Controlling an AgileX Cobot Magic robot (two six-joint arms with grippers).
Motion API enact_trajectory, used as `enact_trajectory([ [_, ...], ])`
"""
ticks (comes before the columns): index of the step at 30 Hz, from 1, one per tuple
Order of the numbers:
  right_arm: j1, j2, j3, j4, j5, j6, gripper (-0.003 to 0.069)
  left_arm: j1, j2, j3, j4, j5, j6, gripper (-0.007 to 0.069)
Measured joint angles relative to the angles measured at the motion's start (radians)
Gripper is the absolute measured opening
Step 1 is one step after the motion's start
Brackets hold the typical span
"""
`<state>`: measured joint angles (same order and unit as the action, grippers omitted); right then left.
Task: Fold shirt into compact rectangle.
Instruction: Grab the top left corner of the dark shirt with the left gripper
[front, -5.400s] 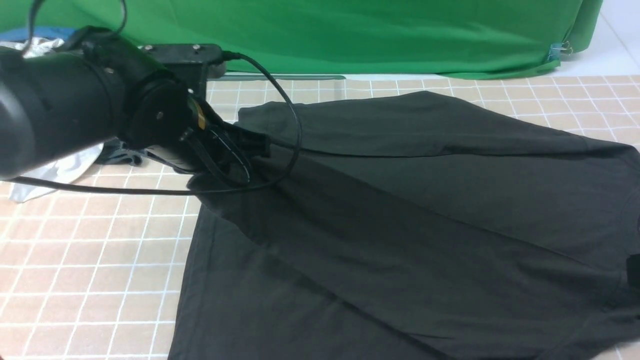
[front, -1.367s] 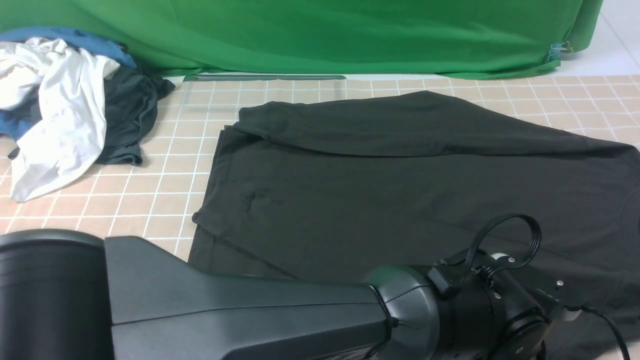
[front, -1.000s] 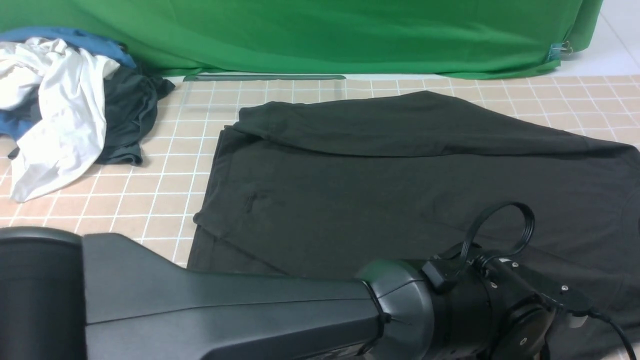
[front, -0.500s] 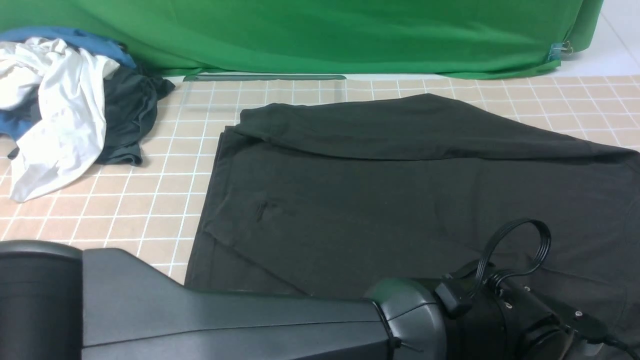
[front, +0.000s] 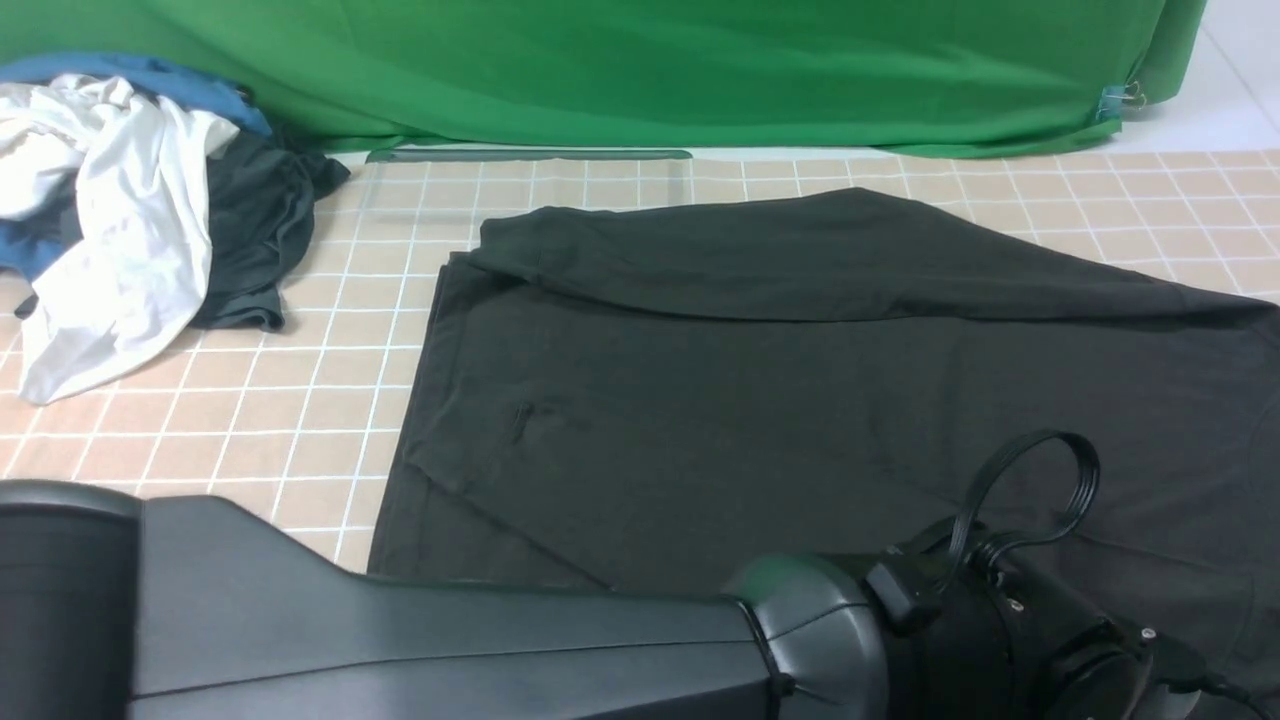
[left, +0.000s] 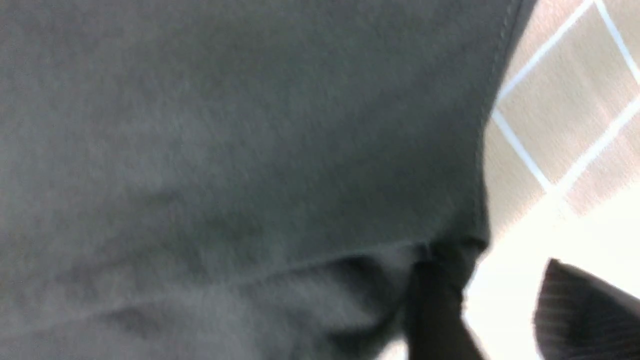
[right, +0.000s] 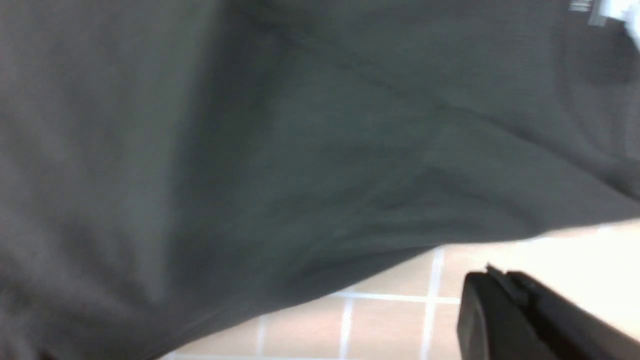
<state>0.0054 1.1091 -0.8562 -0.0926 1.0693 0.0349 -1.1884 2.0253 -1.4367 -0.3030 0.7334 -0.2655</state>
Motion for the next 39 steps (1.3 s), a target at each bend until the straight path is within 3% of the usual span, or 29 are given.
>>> enact_trajectory([
  [2, -0.099, 0.032, -0.051, 0.101, 0.023, -0.08, 0.0054, 0.0, -0.036, 0.0, 0.0, 0.011, -0.018, 0.036],
  [6, -0.187, 0.11, -0.083, 0.247, 0.015, -0.162, 0.0123, 0.0, -0.087, 0.0, 0.015, 0.006, -0.055, 0.0335],
  [9, -0.203, 0.179, -0.086, 0.274, -0.009, -0.175, 0.0244, 0.0, -0.106, 0.0, 0.049, -0.004, -0.083, 0.0261],
  [10, -0.206, 0.235, -0.086, 0.276, -0.034, -0.18, 0.0351, 0.003, -0.107, 0.0, 0.071, -0.023, -0.097, 0.0184],
  [11, -0.206, 0.264, -0.086, 0.278, -0.052, -0.182, 0.0405, 0.009, -0.099, 0.0, 0.081, -0.038, -0.099, 0.0127],
  [14, -0.199, 0.344, -0.086, 0.274, -0.105, -0.19, 0.0498, 0.031, -0.072, 0.0, 0.087, -0.061, -0.103, 0.0039],
  [22, -0.189, 0.533, -0.087, 0.249, -0.196, -0.194, 0.0528, 0.059, -0.01, 0.0, 0.114, -0.07, -0.094, 0.0013],
  [29, -0.189, 0.639, -0.087, 0.204, -0.17, -0.196, 0.0507, 0.059, -0.009, 0.0, 0.117, -0.072, -0.091, 0.0013],
  [31, -0.189, 0.639, -0.087, 0.193, -0.159, -0.197, 0.0411, 0.059, -0.009, 0.0, 0.117, -0.073, -0.091, 0.0013],
  [32, -0.189, 0.639, -0.087, 0.193, -0.158, -0.197, 0.0396, 0.059, -0.009, 0.0, 0.117, -0.073, -0.09, 0.0013],
  [34, -0.189, 0.639, -0.087, 0.188, -0.136, -0.197, 0.0165, 0.059, -0.009, 0.0, 0.117, -0.077, -0.09, 0.0013],
  [36, -0.189, 0.639, -0.087, 0.184, -0.127, -0.197, 0.0091, 0.059, -0.009, 0.0, 0.117, -0.079, -0.088, 0.0013],
  [39, -0.189, 0.632, -0.087, 0.156, -0.107, -0.188, 0.0076, 0.059, -0.009, 0.0, 0.117, -0.079, -0.086, 0.0013],
])
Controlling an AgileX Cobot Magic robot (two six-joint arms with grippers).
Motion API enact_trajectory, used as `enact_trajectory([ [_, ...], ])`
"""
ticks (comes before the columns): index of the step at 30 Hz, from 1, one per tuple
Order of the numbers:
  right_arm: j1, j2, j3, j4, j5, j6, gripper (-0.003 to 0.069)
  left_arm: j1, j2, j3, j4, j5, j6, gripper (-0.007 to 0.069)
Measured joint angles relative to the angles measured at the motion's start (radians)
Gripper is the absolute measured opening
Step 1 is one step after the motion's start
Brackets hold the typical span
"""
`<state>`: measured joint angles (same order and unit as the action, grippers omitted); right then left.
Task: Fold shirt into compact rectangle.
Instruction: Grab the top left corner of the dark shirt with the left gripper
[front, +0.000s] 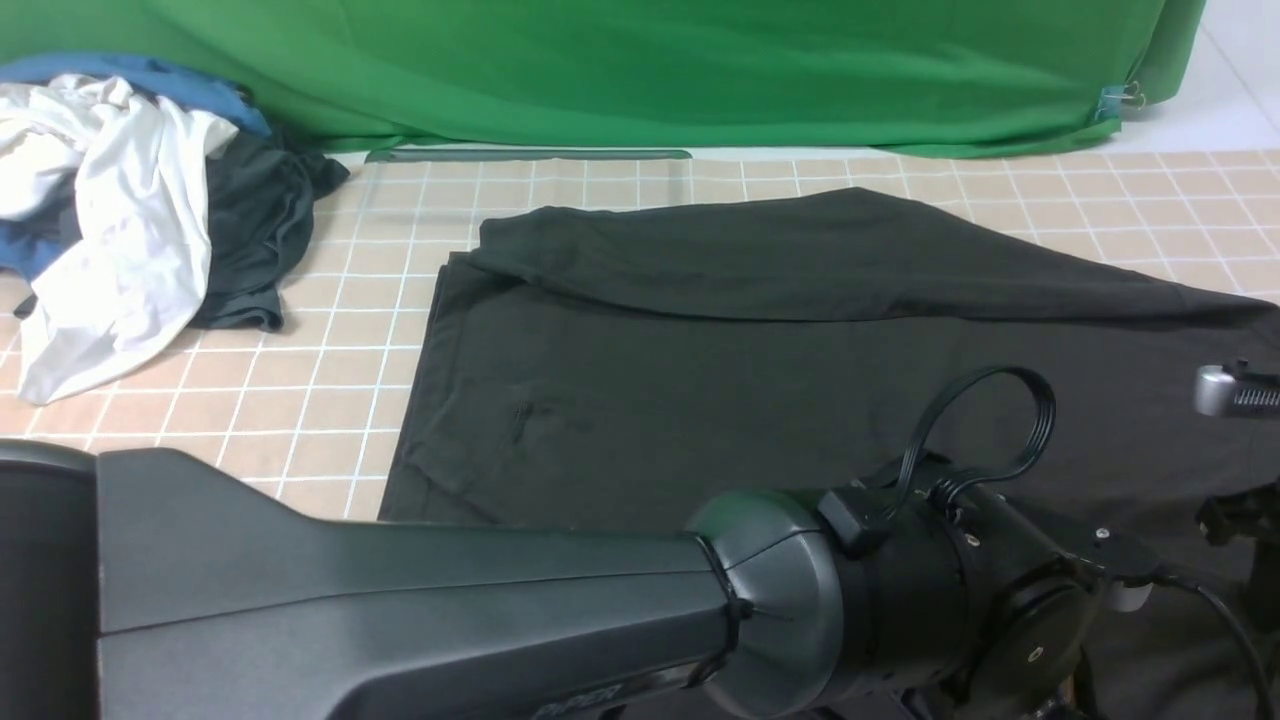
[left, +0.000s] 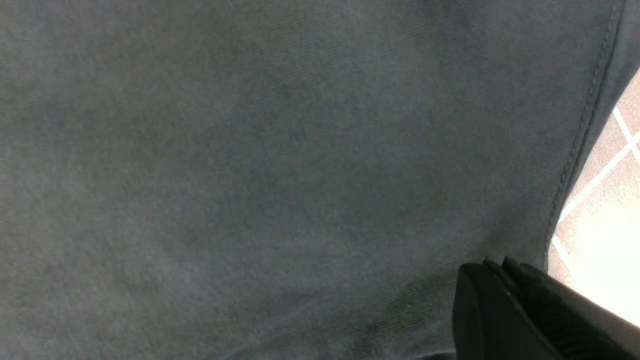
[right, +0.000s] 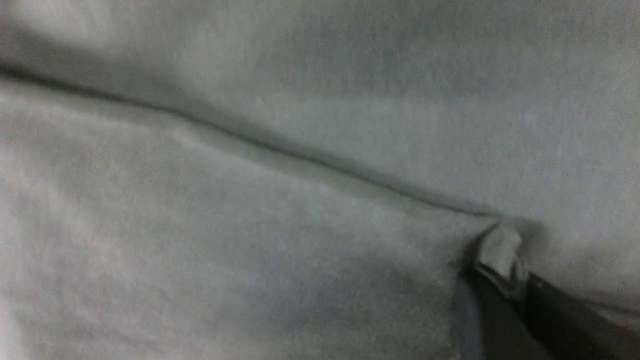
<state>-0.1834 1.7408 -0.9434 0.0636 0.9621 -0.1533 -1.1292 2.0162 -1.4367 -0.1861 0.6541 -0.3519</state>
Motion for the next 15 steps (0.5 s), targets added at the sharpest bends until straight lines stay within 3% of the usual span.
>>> enact_trajectory([
  [15, -0.021, -0.088, 0.005, -0.159, 0.211, 0.075, 0.0085, 0.0, 0.0, 0.0, 0.002, 0.025, 0.008, 0.0013],
])
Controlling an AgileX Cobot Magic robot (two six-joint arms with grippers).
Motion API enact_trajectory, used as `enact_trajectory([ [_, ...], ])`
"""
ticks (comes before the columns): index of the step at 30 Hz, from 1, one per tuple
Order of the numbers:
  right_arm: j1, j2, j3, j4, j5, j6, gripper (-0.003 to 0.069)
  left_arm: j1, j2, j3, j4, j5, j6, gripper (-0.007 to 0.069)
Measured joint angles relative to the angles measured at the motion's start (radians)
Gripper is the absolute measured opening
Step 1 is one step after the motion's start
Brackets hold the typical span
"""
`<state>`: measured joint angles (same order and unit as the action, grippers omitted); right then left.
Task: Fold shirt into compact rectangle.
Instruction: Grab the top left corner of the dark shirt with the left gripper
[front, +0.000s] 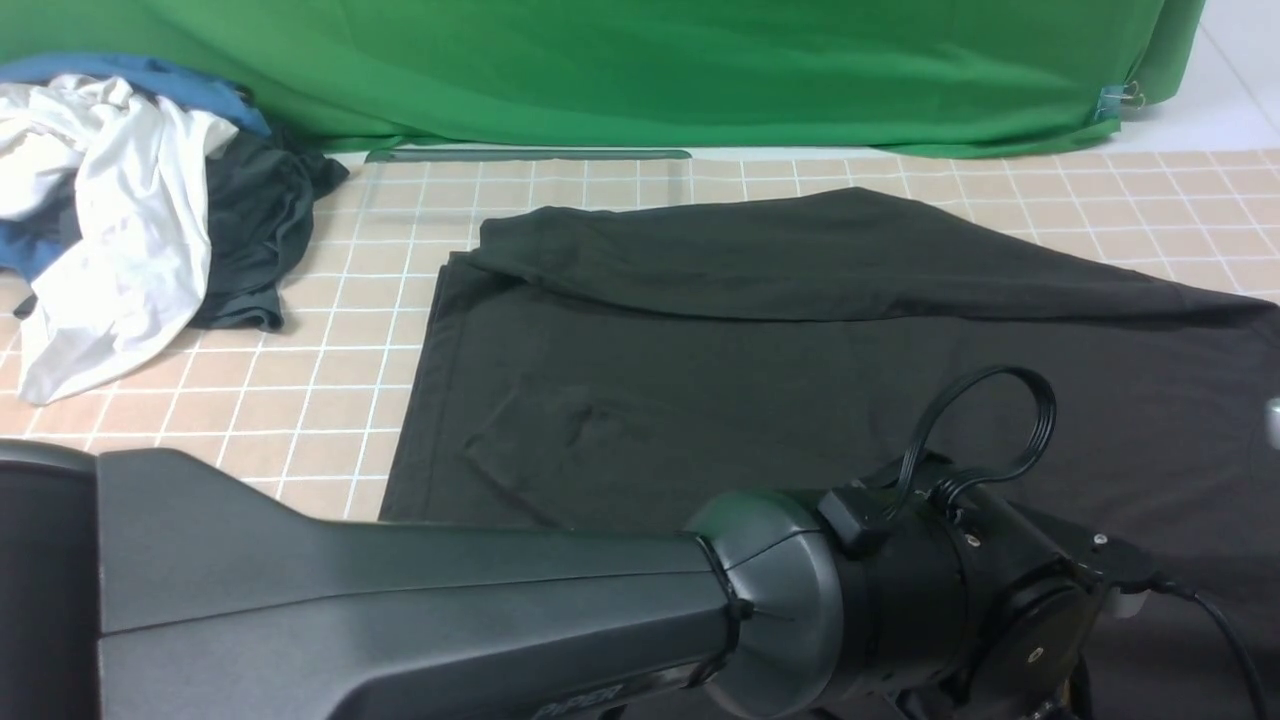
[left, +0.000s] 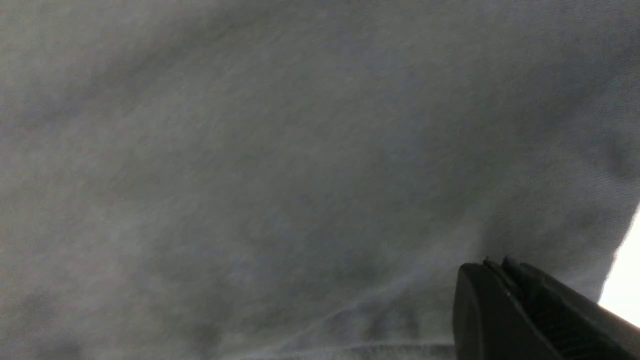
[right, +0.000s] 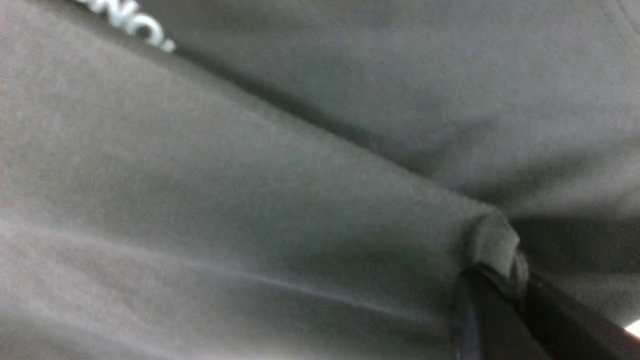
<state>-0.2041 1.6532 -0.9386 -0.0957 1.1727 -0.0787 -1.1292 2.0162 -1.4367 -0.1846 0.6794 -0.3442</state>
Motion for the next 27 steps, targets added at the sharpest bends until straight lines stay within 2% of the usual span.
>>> enact_trajectory([
  [3, 0.0, 0.0, 0.001, -0.032, -0.021, 0.031, 0.0124, 0.0, 0.0, 0.0, -0.001, 0.001, 0.0, 0.0013],
  [9, 0.0, 0.0, 0.0, -0.078, -0.087, 0.106, 0.0354, 0.003, -0.035, 0.0, 0.037, 0.037, -0.017, 0.0013],
  [12, 0.0, 0.0, -0.019, -0.079, -0.083, 0.121, 0.0414, 0.026, -0.087, 0.0, 0.077, 0.082, -0.059, 0.0013],
  [14, 0.004, -0.002, -0.037, -0.079, -0.067, 0.131, 0.0405, 0.055, -0.115, 0.0, 0.089, 0.113, -0.072, 0.0013],
  [15, 0.012, -0.013, -0.054, -0.079, -0.058, 0.133, 0.0374, 0.103, -0.141, 0.0, 0.097, 0.146, -0.075, 0.0013],
  [18, 0.052, -0.059, -0.07, -0.067, -0.066, 0.128, 0.0238, 0.186, -0.178, 0.0, 0.1, 0.197, -0.082, 0.0013],
  [19, 0.098, -0.108, -0.072, -0.031, -0.1, 0.107, 0.0132, 0.259, -0.195, 0.0, 0.104, 0.219, -0.088, 0.0013],
  [21, 0.15, -0.18, -0.072, 0.018, -0.143, 0.094, 0.0064, 0.334, -0.21, 0.0, 0.104, 0.228, -0.092, 0.0013],
  [27, 0.303, -0.369, -0.072, 0.161, -0.195, 0.056, 0.0037, 0.592, -0.209, -0.069, 0.101, 0.286, -0.092, 0.0013],
])
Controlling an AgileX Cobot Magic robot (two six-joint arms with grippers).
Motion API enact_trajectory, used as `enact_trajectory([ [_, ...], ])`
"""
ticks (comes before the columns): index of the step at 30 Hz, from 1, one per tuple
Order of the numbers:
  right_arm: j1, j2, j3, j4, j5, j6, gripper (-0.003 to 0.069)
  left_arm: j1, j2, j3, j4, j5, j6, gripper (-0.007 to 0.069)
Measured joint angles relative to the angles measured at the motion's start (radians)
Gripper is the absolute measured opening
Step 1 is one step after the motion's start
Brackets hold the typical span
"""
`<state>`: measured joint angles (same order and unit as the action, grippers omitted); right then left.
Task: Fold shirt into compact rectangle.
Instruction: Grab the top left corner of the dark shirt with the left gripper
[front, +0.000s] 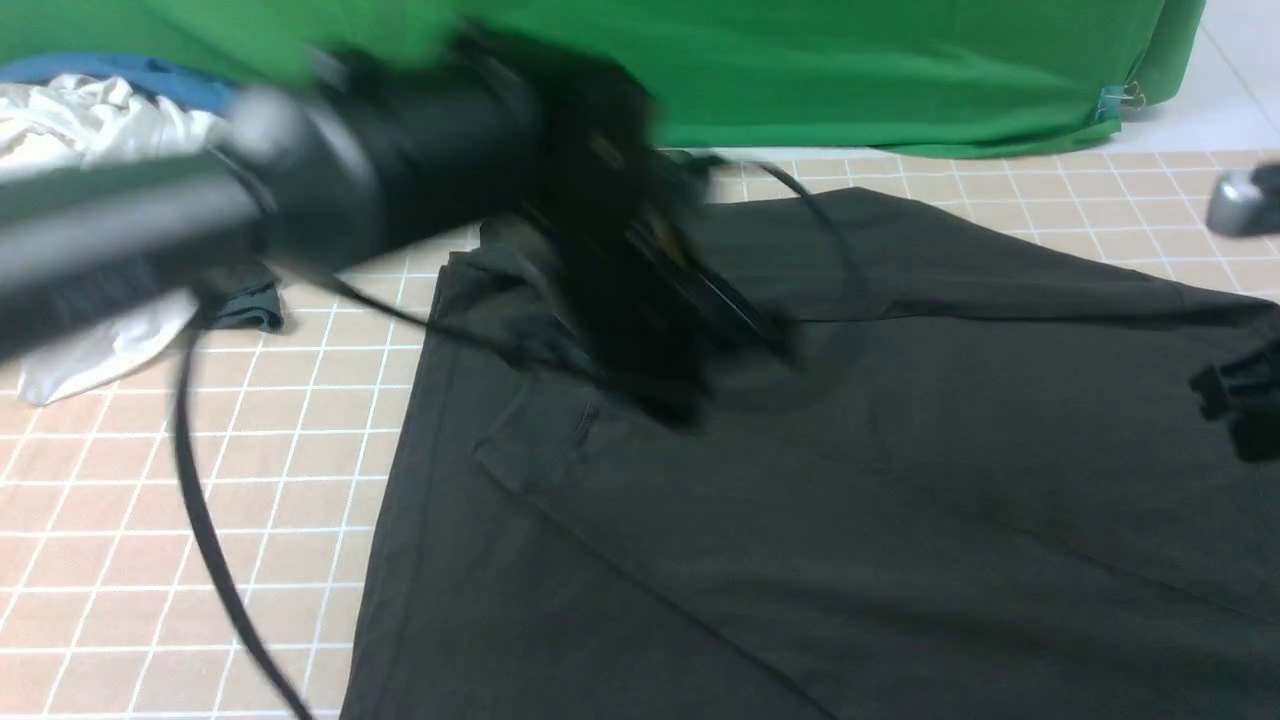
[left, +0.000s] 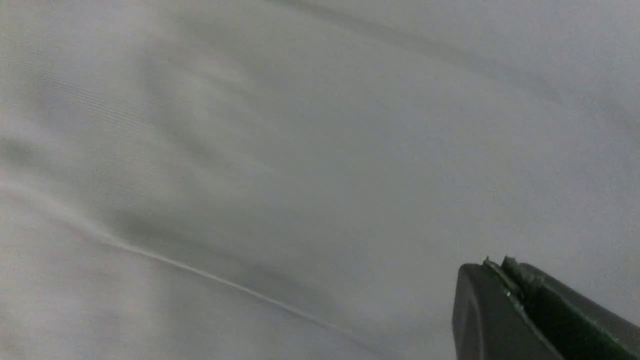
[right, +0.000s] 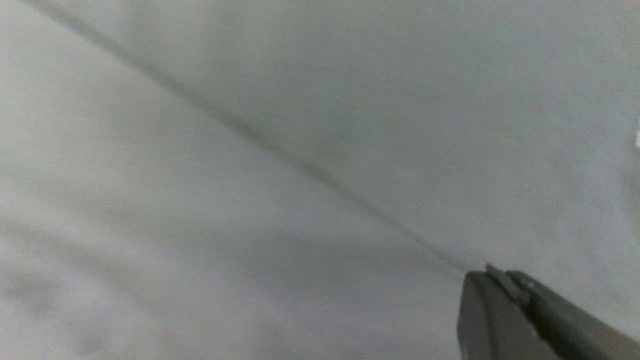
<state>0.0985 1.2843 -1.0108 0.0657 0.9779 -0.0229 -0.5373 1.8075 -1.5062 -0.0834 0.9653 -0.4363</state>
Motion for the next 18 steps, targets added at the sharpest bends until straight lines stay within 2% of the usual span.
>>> enact_trajectory([
  [7, 0.091, -0.111, 0.0, 0.065, 0.001, -0.03, 0.0038, 0.259, 0.135, -0.21, -0.033, 0.017, 0.026, 0.0014],
  [10, 0.097, -0.118, 0.0, 0.065, 0.004, -0.03, 0.0038, 0.304, 0.195, -0.265, -0.036, 0.022, 0.029, 0.0016],
  [14, 0.097, -0.118, 0.0, 0.065, 0.007, -0.031, 0.0038, 0.374, 0.304, -0.351, -0.036, 0.023, 0.029, 0.0076],
  [18, 0.097, -0.119, 0.0, 0.065, 0.007, -0.031, 0.0038, 0.421, 0.39, -0.397, -0.036, -0.006, 0.03, 0.0221],
])
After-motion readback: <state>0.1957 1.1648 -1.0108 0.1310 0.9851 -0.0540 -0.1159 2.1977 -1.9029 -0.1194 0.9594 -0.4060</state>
